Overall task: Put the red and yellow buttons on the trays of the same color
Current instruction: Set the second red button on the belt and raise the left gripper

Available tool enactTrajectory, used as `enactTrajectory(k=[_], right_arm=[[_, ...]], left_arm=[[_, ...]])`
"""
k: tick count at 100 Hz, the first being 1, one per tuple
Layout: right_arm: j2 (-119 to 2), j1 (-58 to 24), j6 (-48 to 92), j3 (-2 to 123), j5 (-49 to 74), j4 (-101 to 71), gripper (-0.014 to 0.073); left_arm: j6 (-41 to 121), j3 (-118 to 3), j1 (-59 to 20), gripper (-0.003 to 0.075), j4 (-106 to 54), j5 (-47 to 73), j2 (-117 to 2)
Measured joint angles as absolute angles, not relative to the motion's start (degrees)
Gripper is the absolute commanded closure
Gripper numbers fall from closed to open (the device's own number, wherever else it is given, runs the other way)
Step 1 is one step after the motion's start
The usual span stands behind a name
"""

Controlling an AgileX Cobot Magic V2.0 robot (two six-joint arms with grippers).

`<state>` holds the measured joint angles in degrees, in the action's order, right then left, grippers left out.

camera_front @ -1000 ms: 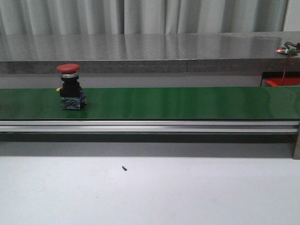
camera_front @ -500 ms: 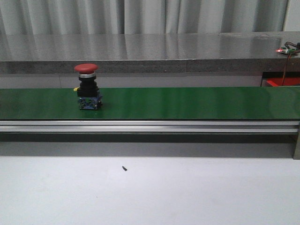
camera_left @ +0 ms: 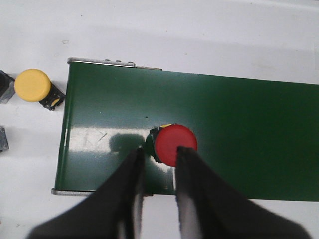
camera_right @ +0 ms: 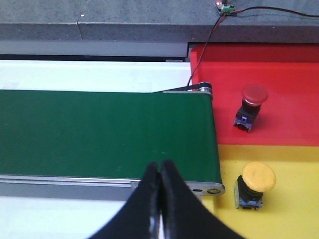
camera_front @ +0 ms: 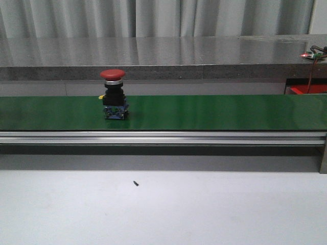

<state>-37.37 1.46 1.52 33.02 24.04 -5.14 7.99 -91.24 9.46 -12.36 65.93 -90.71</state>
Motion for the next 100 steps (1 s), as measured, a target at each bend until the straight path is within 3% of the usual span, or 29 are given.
enactTrajectory(k=[65,100], right_arm=[[-37.4,1.5,1.5,33.0,24.0,-5.1,0.0659],[-37.4,1.5,1.5,33.0,24.0,-5.1,0.0659]], left_arm=[[8.3,-60.6,9.5,0.0740,-12.8,54.5,-59.4],[8.4,-45.1,4.5,0.0740,-13.5,49.7,-45.3]])
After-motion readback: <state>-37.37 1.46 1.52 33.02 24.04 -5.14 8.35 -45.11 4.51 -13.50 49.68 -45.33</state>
